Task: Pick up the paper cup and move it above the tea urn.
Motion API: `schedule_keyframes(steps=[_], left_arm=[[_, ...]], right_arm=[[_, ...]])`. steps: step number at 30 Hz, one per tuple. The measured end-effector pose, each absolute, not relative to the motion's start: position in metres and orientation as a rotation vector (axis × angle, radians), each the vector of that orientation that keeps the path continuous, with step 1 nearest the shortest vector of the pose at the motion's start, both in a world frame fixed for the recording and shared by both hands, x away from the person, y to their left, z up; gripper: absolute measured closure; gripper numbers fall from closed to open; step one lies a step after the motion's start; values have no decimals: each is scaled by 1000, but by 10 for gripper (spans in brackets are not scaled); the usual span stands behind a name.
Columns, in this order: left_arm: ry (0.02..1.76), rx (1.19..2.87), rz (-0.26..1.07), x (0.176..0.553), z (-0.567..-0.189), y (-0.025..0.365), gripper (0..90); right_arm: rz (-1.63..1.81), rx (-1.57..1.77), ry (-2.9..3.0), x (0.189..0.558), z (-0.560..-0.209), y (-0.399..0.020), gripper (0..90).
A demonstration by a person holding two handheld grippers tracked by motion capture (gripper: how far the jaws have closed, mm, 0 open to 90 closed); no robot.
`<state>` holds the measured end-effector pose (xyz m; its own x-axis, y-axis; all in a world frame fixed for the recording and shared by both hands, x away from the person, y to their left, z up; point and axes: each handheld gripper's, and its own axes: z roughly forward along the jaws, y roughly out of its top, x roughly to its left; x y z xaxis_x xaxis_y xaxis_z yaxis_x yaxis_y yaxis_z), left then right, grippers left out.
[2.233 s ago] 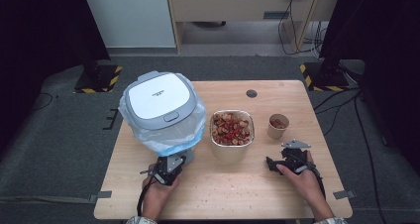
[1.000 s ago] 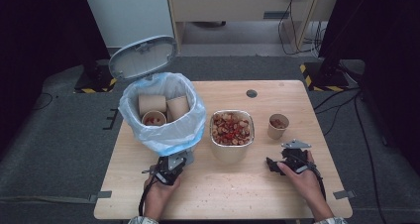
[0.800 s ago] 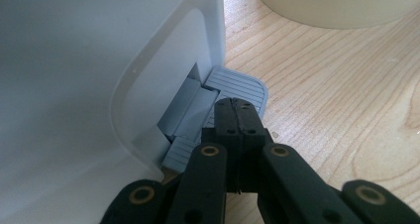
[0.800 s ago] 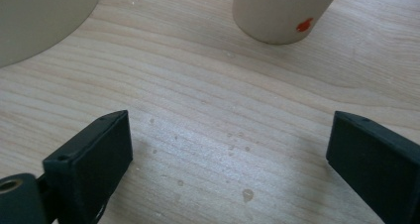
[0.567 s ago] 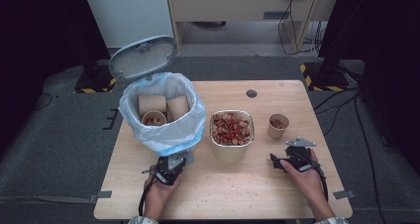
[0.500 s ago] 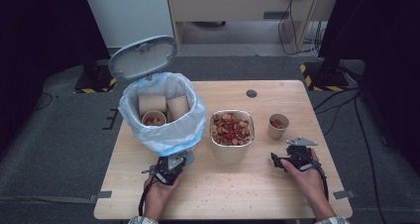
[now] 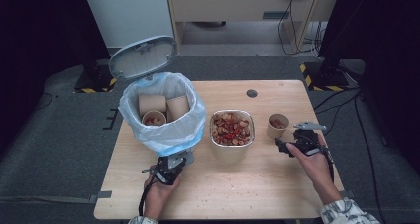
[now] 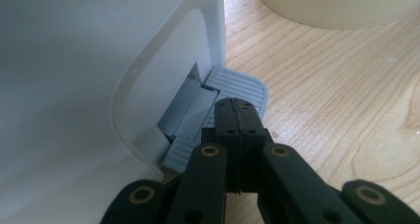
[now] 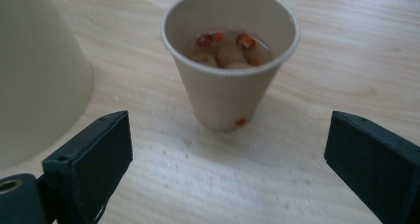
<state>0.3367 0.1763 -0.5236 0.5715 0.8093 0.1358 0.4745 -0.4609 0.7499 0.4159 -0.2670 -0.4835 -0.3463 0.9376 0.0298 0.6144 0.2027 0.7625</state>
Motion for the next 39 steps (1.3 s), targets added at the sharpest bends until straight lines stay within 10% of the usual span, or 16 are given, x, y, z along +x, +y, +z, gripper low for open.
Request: schedule_keyframes(steps=[39], left_arm=[[1016, 2130, 650, 336, -524, 176, 899]], right_arm=[[1087, 1325, 1990, 469, -517, -253, 277]])
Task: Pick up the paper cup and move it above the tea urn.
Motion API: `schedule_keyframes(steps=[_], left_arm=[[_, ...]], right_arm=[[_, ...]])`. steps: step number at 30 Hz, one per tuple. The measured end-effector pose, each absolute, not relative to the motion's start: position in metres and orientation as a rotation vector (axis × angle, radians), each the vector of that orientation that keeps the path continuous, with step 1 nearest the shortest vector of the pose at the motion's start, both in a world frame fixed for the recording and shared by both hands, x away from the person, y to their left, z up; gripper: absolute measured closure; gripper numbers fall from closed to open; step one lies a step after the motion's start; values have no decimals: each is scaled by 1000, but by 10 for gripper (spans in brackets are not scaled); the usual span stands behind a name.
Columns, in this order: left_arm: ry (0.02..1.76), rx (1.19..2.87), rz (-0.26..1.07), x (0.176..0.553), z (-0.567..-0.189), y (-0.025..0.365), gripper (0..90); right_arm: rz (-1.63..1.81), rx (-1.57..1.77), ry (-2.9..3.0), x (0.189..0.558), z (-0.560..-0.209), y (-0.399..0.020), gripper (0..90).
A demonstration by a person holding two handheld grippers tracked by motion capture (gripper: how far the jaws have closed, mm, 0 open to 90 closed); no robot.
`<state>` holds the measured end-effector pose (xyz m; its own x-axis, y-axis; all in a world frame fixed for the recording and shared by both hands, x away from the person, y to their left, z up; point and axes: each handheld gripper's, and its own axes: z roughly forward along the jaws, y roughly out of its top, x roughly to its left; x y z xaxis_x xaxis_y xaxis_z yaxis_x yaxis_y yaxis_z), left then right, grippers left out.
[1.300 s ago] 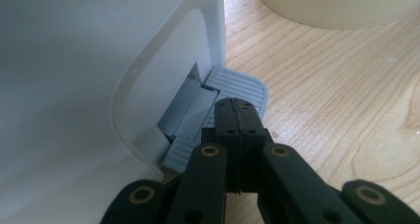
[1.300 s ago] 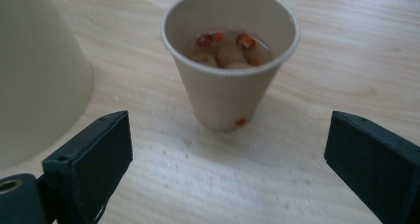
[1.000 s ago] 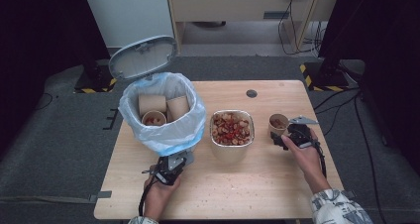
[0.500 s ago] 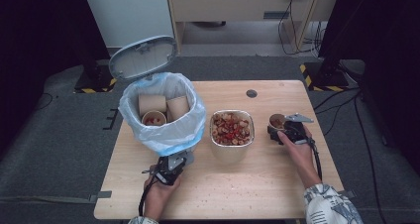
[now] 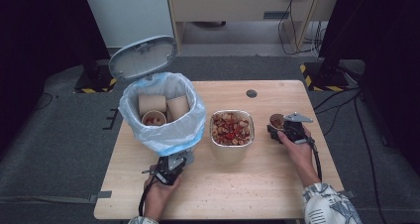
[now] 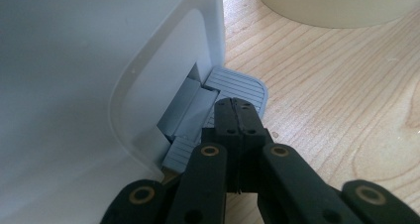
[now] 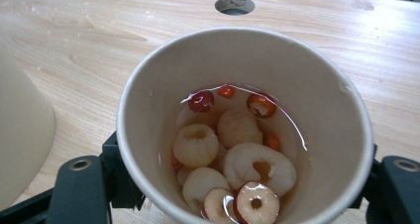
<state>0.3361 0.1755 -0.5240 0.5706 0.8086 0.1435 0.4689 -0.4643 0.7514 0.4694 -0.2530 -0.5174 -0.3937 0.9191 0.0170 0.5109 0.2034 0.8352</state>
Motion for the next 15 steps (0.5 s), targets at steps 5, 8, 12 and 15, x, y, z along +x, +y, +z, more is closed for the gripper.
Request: schedule_keyframes(steps=[5, 8, 12, 15], left_arm=[[1016, 2130, 652, 336, -524, 175, 899], [1015, 2132, 652, 336, -524, 175, 899], [1016, 2130, 652, 336, -524, 175, 899], [1015, 2131, 652, 336, -524, 175, 899]], right_arm=[[1095, 1264, 2014, 466, -507, -254, 284], [1090, 1229, 2029, 465, -499, -256, 286], [1089, 1183, 2047, 463, -488, -259, 288], [1079, 1169, 2052, 462, -481, -261, 288]])
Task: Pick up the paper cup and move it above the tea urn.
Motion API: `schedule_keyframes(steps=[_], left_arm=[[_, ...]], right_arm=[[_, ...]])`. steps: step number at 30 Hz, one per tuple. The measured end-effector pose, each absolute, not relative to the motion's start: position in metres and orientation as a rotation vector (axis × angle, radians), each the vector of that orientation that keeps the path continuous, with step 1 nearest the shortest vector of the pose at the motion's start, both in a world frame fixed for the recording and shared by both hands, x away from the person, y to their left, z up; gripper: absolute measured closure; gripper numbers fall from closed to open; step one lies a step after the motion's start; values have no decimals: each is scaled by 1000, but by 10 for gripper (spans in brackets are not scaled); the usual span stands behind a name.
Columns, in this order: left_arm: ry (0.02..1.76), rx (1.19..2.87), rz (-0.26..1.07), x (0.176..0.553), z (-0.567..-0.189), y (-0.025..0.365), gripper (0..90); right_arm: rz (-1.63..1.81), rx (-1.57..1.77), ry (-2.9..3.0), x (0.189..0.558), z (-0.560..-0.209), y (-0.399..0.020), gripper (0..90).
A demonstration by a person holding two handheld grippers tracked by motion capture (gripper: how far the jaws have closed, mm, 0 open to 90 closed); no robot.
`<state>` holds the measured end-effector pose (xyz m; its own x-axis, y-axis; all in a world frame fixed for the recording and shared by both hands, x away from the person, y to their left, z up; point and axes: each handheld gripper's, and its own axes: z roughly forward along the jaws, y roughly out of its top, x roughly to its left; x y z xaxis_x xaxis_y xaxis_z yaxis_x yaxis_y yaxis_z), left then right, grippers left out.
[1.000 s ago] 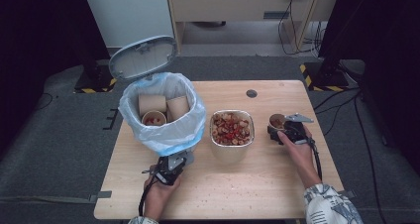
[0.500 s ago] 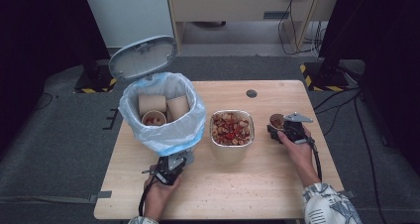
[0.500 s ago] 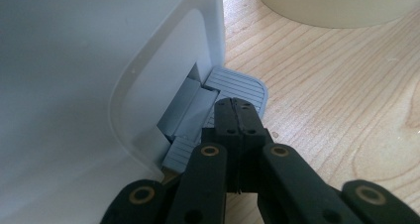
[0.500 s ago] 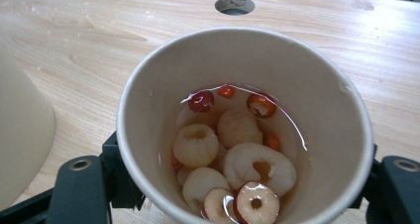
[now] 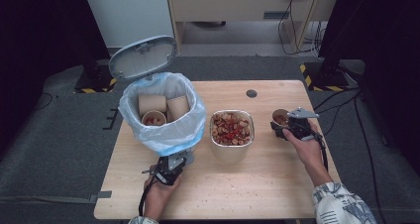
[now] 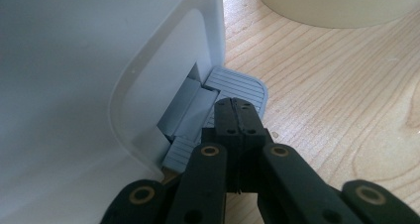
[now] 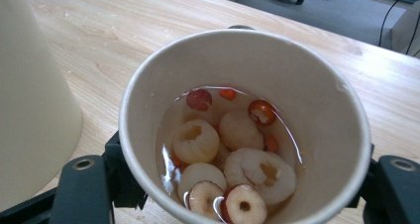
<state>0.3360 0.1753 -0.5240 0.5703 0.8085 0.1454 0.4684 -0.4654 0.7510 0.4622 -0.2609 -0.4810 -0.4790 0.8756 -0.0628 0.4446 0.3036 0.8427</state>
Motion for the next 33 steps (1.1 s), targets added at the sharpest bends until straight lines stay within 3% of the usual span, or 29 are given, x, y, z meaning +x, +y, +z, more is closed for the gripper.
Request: schedule_keyframes(steps=[20, 33], left_arm=[[1017, 2130, 658, 336, -524, 175, 900], [1015, 2129, 653, 336, -524, 175, 899]], right_arm=[[1080, 1099, 2073, 461, -438, -260, 291], [1097, 1045, 2118, 463, -430, -248, 292]])
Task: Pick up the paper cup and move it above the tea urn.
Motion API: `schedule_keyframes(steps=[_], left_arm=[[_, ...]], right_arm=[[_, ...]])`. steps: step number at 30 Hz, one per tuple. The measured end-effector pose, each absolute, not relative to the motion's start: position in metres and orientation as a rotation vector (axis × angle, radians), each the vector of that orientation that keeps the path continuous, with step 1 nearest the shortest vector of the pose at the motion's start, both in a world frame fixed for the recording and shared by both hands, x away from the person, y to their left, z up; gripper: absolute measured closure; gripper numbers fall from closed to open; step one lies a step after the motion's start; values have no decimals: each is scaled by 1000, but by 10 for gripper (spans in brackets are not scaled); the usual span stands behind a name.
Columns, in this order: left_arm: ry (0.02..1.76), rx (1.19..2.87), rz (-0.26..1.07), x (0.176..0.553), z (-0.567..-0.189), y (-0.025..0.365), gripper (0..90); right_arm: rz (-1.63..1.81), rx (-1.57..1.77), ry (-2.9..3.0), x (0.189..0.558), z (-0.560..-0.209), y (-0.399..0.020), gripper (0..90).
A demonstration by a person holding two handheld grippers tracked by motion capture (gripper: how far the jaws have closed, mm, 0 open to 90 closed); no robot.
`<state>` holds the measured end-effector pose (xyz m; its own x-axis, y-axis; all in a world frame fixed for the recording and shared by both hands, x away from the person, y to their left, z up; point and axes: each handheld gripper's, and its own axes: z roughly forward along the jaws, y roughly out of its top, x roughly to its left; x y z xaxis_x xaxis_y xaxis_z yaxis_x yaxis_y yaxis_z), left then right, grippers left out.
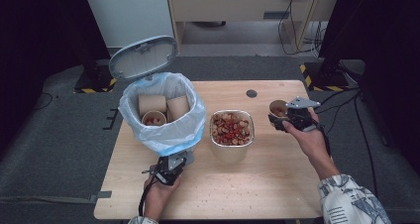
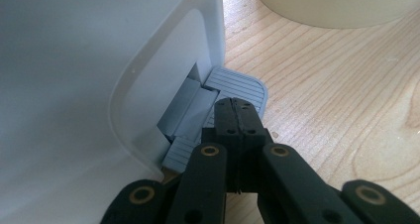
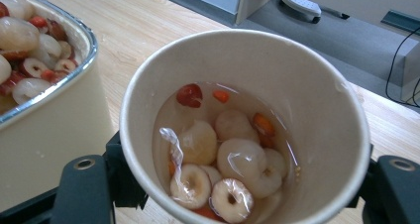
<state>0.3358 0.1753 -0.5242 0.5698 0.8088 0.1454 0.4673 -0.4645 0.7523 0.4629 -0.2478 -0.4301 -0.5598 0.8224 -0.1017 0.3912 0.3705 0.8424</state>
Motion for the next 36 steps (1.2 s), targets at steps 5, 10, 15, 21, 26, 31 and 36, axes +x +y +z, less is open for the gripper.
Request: schedule_keyframes(steps=[5, 10, 15, 21, 26, 31, 36], left_arm=[[1013, 2131, 656, 336, -524, 175, 900], [1015, 2127, 653, 336, -524, 175, 900], [1013, 2131, 657, 335, -524, 175, 899], [1012, 2129, 654, 336, -524, 175, 900], [1013, 2128, 653, 336, -524, 176, 900], [1014, 2125, 650, 336, -524, 176, 899], [1014, 2126, 652, 335, -525, 176, 899]], right_arm=[[1100, 1031, 2125, 465, -427, -247, 292], [1111, 1014, 2137, 468, -423, -247, 292], [1122, 998, 2146, 470, -419, -247, 292], [1129, 1002, 2148, 472, -416, -250, 292], [1129, 992, 2151, 474, -412, -250, 292], [1138, 970, 2152, 478, -404, -246, 292], [1141, 942, 2154, 483, -396, -243, 292]])
